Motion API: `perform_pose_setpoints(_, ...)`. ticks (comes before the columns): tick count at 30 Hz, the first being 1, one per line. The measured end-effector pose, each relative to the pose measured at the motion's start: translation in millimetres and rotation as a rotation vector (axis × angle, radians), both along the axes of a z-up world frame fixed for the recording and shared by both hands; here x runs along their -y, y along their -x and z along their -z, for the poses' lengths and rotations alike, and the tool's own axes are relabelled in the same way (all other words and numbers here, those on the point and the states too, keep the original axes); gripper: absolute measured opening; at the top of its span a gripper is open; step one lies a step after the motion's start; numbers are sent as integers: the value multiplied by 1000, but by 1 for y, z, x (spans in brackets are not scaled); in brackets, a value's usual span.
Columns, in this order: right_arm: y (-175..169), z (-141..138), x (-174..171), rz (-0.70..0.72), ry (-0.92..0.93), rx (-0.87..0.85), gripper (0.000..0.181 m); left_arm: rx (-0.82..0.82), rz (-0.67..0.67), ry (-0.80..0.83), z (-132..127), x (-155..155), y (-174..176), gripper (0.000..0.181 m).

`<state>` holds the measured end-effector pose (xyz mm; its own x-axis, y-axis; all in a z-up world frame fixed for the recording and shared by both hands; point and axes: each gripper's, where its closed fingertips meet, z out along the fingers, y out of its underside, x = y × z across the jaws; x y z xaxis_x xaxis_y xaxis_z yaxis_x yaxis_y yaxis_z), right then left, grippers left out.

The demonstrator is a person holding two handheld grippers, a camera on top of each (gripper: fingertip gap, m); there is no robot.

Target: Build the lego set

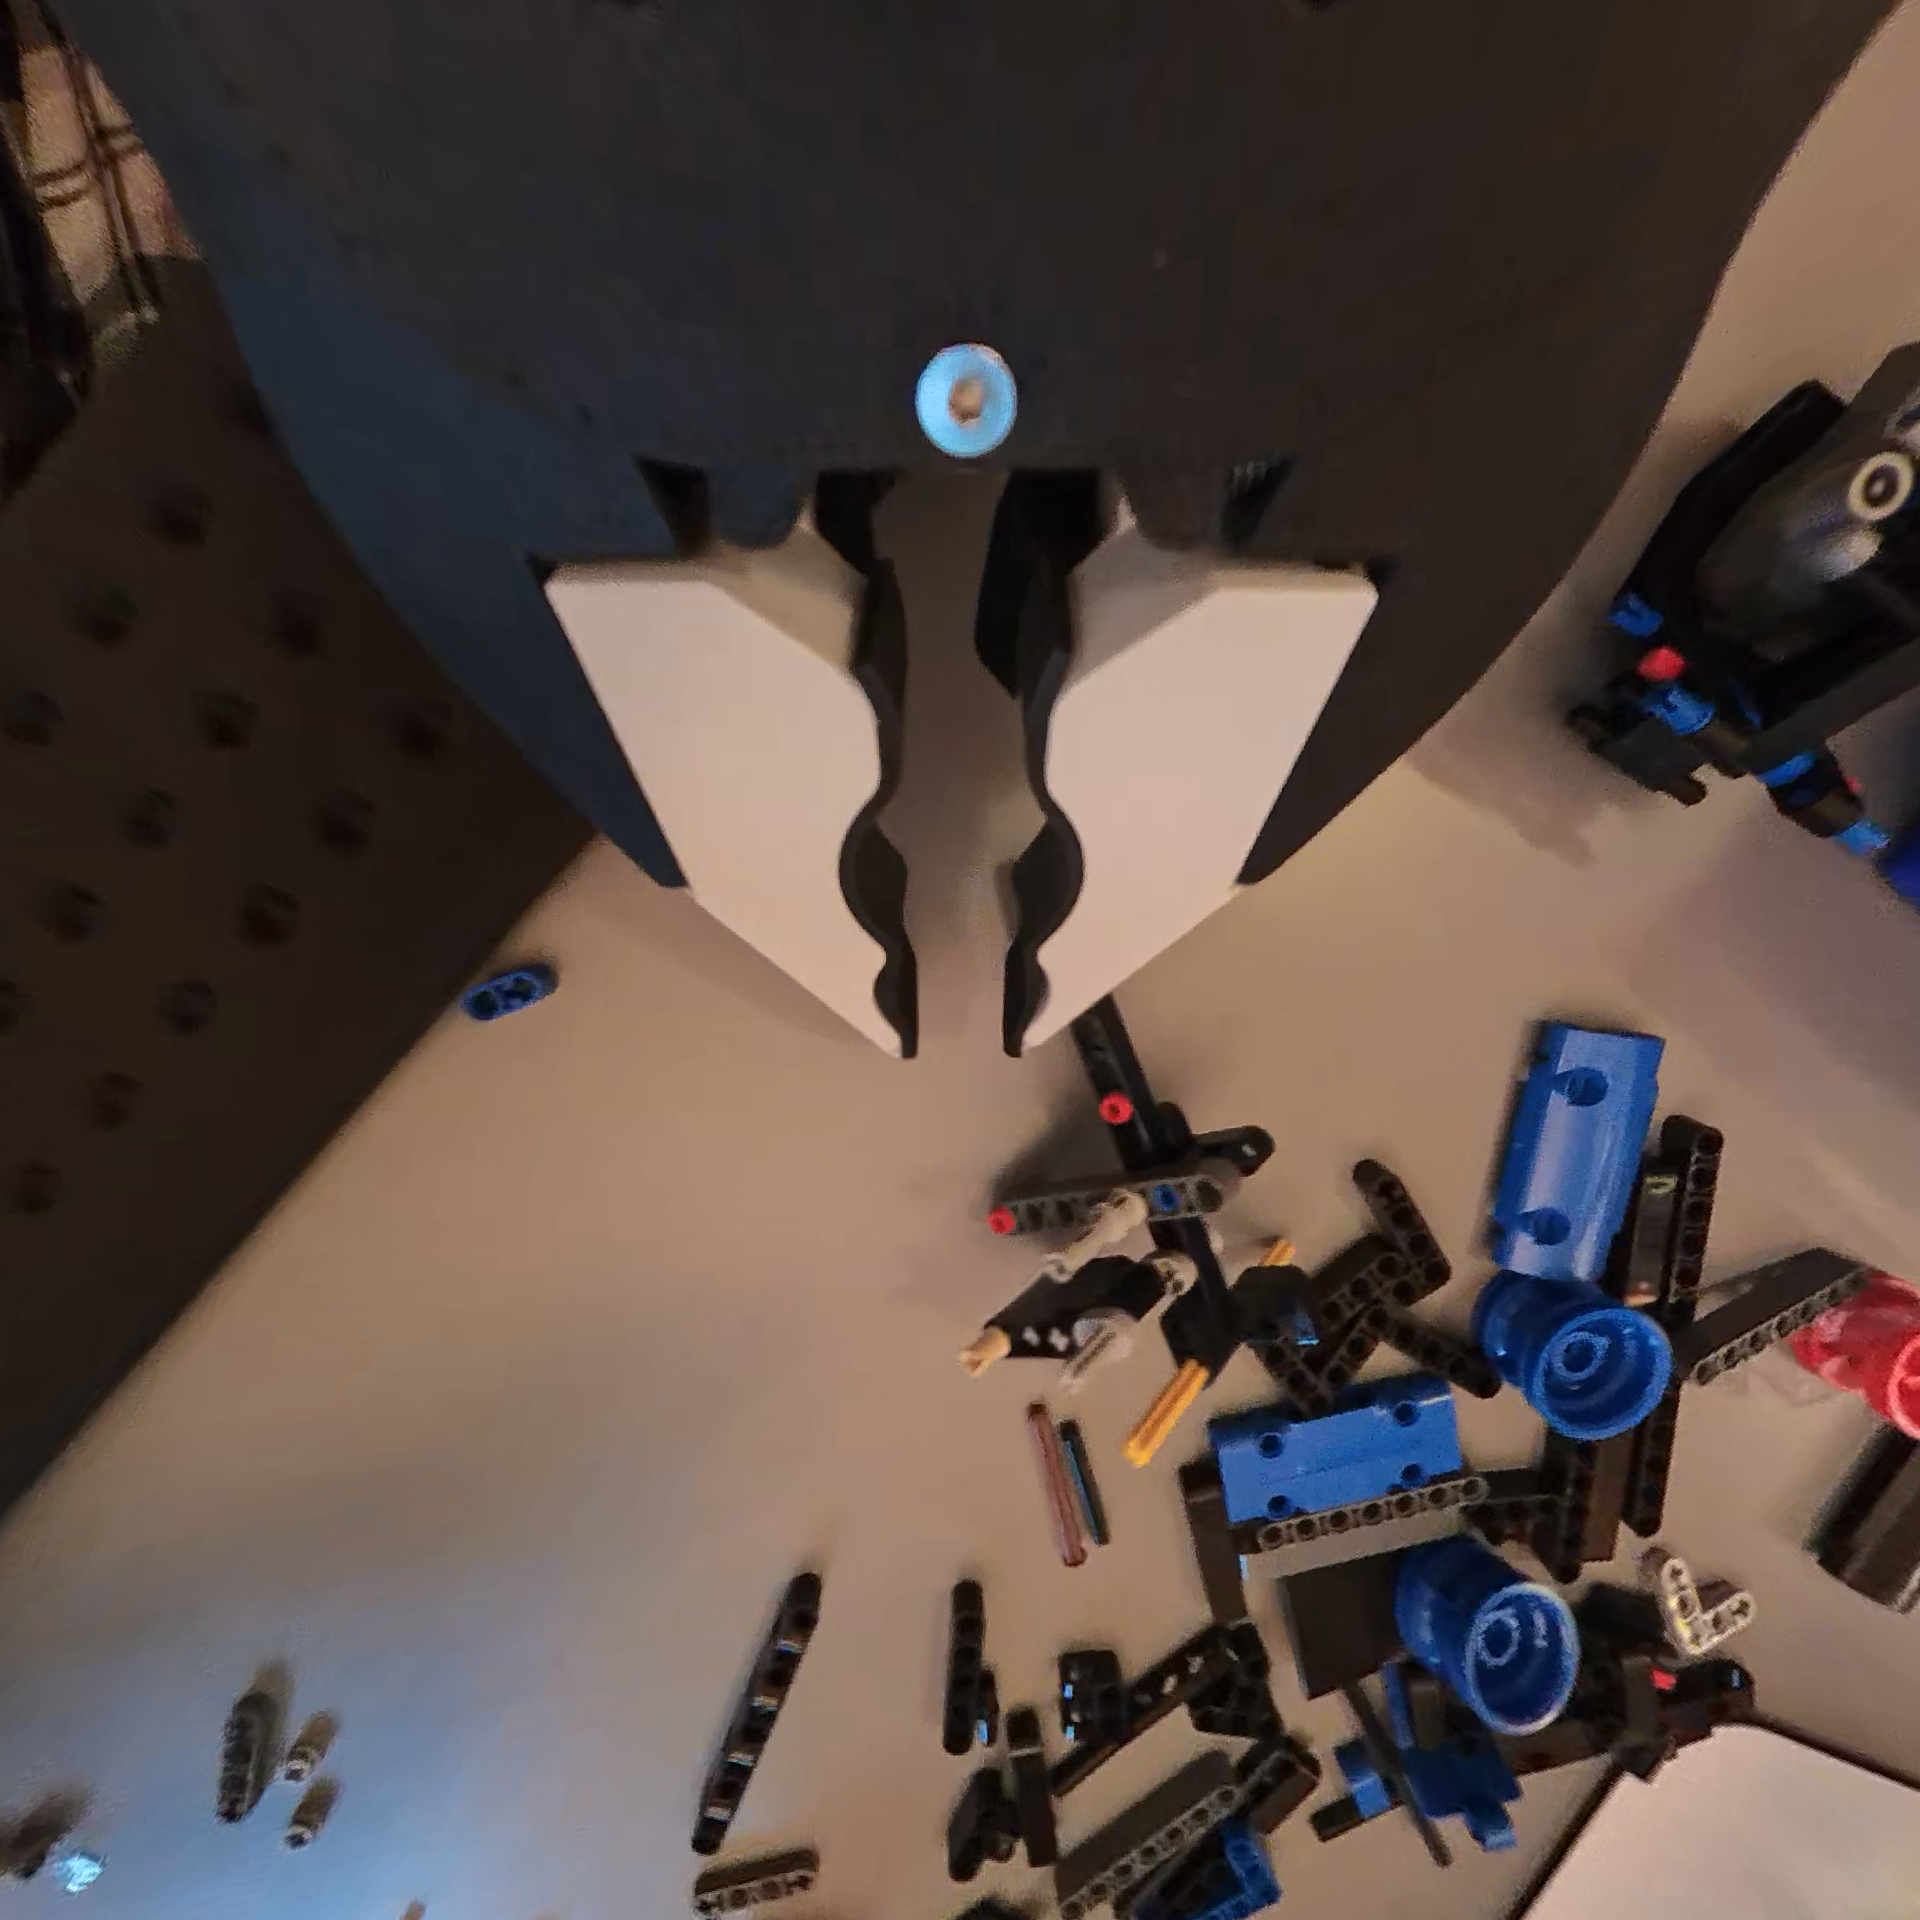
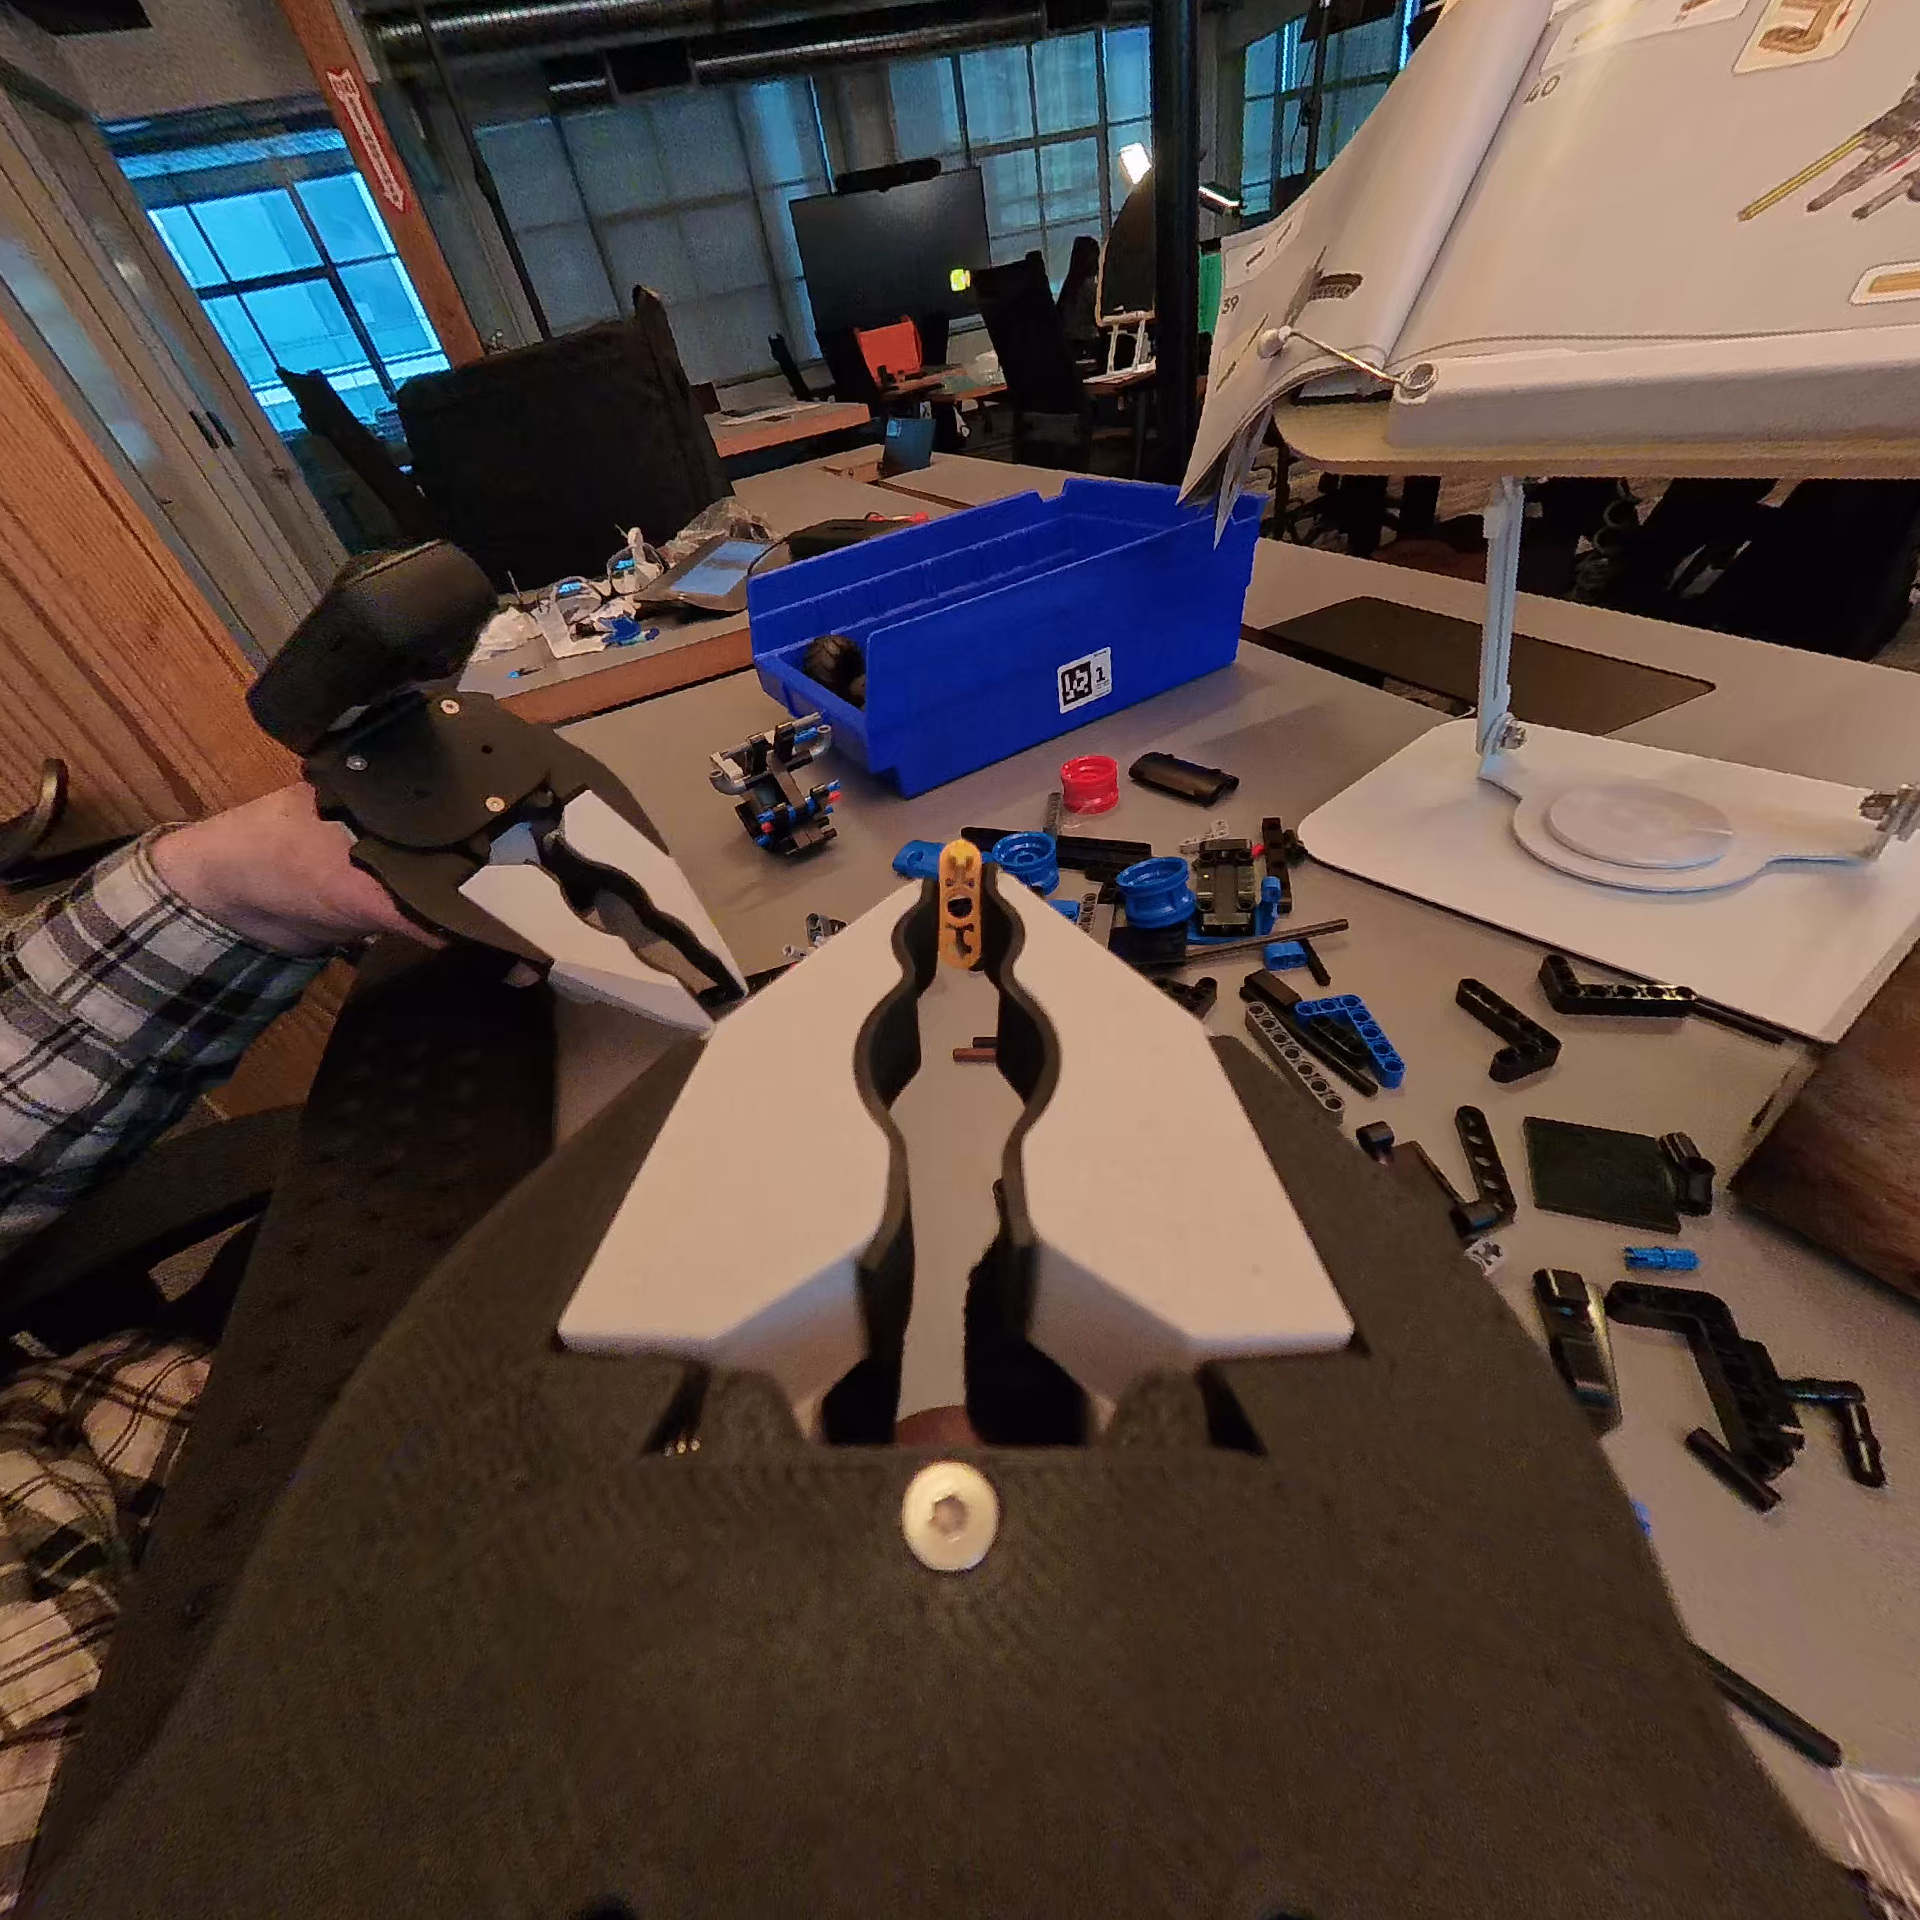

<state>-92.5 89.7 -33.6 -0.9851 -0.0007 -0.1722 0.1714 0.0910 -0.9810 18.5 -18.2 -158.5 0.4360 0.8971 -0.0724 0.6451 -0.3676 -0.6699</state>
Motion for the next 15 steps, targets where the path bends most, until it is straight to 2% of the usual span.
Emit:
perform_pose_setpoints(5,1,0,-1,2,2,3,5,-63,8,1,-21,2,2,21)
perform_pose_setpoints(10,-1,-1,0,-3,1,0,5,-200,56,168,-50,21,17,25)
perform_pose_setpoints(15,1,-1,-1,1,4,2,5,-197,140,245,-48,26,30,39)
